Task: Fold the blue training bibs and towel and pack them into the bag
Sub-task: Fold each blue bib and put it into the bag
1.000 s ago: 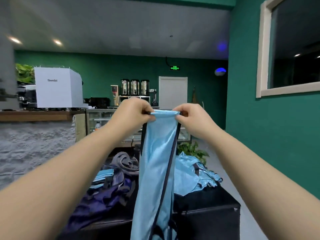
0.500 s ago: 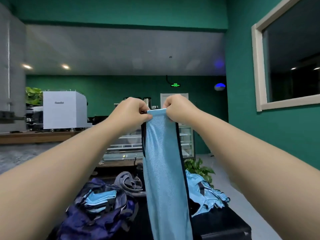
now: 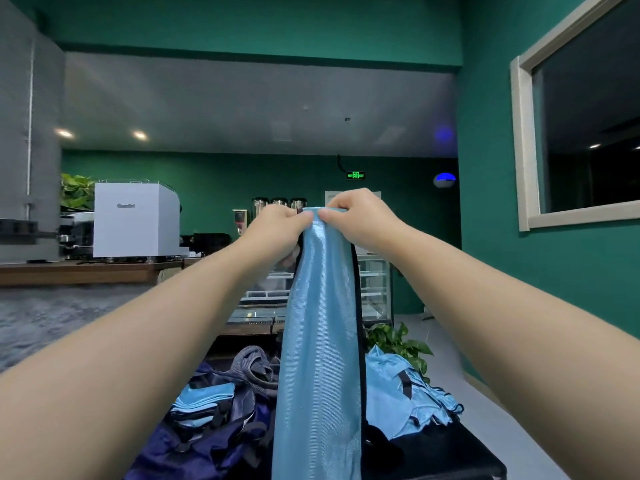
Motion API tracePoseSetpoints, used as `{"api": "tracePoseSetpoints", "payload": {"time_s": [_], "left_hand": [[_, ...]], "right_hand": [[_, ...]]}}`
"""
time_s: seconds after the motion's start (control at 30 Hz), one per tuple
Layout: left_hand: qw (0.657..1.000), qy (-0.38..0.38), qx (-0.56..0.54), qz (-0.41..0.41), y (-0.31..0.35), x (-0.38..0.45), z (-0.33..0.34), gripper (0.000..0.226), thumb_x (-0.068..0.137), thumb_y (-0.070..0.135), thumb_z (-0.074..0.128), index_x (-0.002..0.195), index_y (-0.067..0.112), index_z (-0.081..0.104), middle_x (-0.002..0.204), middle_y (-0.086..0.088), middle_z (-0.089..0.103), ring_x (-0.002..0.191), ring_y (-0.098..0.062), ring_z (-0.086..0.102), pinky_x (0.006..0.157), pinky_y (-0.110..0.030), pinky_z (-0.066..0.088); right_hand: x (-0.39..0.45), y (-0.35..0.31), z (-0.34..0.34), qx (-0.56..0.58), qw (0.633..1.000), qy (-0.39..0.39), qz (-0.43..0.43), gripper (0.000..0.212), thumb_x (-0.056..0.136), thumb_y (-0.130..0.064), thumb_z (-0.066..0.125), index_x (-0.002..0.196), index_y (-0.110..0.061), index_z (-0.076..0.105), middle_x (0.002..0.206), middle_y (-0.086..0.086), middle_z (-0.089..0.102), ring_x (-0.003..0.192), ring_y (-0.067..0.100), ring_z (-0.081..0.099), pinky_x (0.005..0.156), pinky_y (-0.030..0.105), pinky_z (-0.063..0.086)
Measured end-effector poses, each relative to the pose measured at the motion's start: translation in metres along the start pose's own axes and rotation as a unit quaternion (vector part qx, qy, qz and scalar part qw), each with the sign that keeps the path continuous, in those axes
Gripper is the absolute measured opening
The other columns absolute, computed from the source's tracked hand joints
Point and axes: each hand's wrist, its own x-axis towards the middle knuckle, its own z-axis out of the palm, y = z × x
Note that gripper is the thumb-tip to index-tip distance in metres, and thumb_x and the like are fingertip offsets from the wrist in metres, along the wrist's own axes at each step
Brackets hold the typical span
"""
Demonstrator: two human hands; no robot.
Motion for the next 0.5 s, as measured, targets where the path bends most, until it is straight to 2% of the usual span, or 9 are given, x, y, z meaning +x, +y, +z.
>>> {"api": "tracePoseSetpoints", "payload": {"time_s": [0.07, 0.13, 0.2, 0.27, 0.37, 0.43, 0.47, 0.5], "left_hand": [[0.996, -0.071, -0.047, -0.040, -0.003, -0.007, 0.003, 0.020, 0.097, 0.022, 0.050, 0.083, 0.008, 0.048, 0.068, -0.011, 0.046, 0.037, -0.011, 0.030, 0.039, -0.019, 0.024], [0.985, -0.169, 0.016, -0.040, -0.009, -0.016, 0.006, 0.021, 0.096, 0.023, 0.054, 0.098, 0.003, 0.053, 0.080, -0.011, 0.055, 0.039, -0.009, 0.032, 0.037, -0.021, 0.027], [0.962, -0.261, 0.078, -0.021, -0.019, -0.025, 0.010, 0.027, 0.095, 0.027, 0.057, 0.107, 0.003, 0.056, 0.081, -0.011, 0.056, 0.040, -0.008, 0.033, 0.036, -0.019, 0.028], [0.941, -0.317, 0.120, -0.013, -0.033, -0.032, 0.013, 0.029, 0.094, 0.032, 0.056, 0.107, 0.006, 0.058, 0.077, -0.008, 0.054, 0.040, -0.009, 0.032, 0.036, -0.019, 0.027], [0.899, -0.367, 0.240, -0.006, -0.052, -0.039, 0.013, 0.042, 0.091, 0.051, 0.054, 0.099, 0.010, 0.059, 0.073, -0.004, 0.051, 0.045, -0.013, 0.035, 0.044, -0.024, 0.030], [0.838, -0.359, 0.408, 0.043, -0.058, -0.041, 0.011, 0.045, 0.090, 0.057, 0.050, 0.078, 0.014, 0.050, 0.068, 0.003, 0.046, 0.052, -0.012, 0.039, 0.053, -0.028, 0.032], [0.806, -0.346, 0.475, 0.074, -0.058, -0.043, 0.009, 0.044, 0.091, 0.058, 0.047, 0.073, 0.018, 0.046, 0.068, 0.005, 0.046, 0.056, -0.012, 0.040, 0.055, -0.029, 0.032], [0.788, -0.333, 0.508, 0.098, -0.058, -0.044, 0.006, 0.042, 0.092, 0.058, 0.045, 0.073, 0.020, 0.045, 0.071, 0.007, 0.048, 0.060, -0.012, 0.042, 0.057, -0.029, 0.034]], "right_hand": [[0.002, 0.003, 0.000, 0.004, 1.000, 0.023, -0.008, 0.018, 0.096, -0.027, 0.054, 0.085, -0.017, 0.064, 0.071, -0.010, 0.053, 0.062, 0.002, 0.044, 0.050, 0.019, 0.031], [0.003, 0.010, -0.002, 0.001, 0.999, 0.048, -0.004, 0.017, 0.097, -0.027, 0.053, 0.087, -0.018, 0.063, 0.074, -0.010, 0.054, 0.064, 0.002, 0.045, 0.051, 0.018, 0.032], [0.003, 0.020, -0.005, 0.018, 0.997, 0.068, 0.013, 0.018, 0.098, -0.028, 0.051, 0.089, -0.017, 0.062, 0.076, -0.009, 0.053, 0.065, 0.003, 0.045, 0.052, 0.019, 0.033], [0.002, 0.034, -0.008, 0.048, 0.995, 0.082, 0.039, 0.019, 0.099, -0.028, 0.049, 0.093, -0.015, 0.061, 0.075, -0.008, 0.051, 0.065, 0.007, 0.045, 0.053, 0.021, 0.033], [0.001, 0.059, -0.013, 0.062, 0.989, 0.110, 0.077, 0.018, 0.099, -0.027, 0.048, 0.094, -0.014, 0.060, 0.079, -0.008, 0.051, 0.075, 0.012, 0.048, 0.055, 0.020, 0.033], [0.002, 0.074, -0.016, 0.071, 0.985, 0.123, 0.098, 0.018, 0.099, -0.028, 0.049, 0.094, -0.014, 0.061, 0.079, -0.009, 0.052, 0.079, 0.014, 0.049, 0.056, 0.021, 0.033], [0.002, 0.080, -0.017, 0.068, 0.985, 0.123, 0.103, 0.018, 0.098, -0.028, 0.049, 0.093, -0.015, 0.061, 0.078, -0.009, 0.052, 0.079, 0.014, 0.049, 0.057, 0.021, 0.033], [0.002, 0.086, -0.017, 0.059, 0.985, 0.122, 0.105, 0.018, 0.098, -0.028, 0.049, 0.092, -0.015, 0.060, 0.078, -0.009, 0.052, 0.079, 0.015, 0.049, 0.057, 0.022, 0.033]]}}
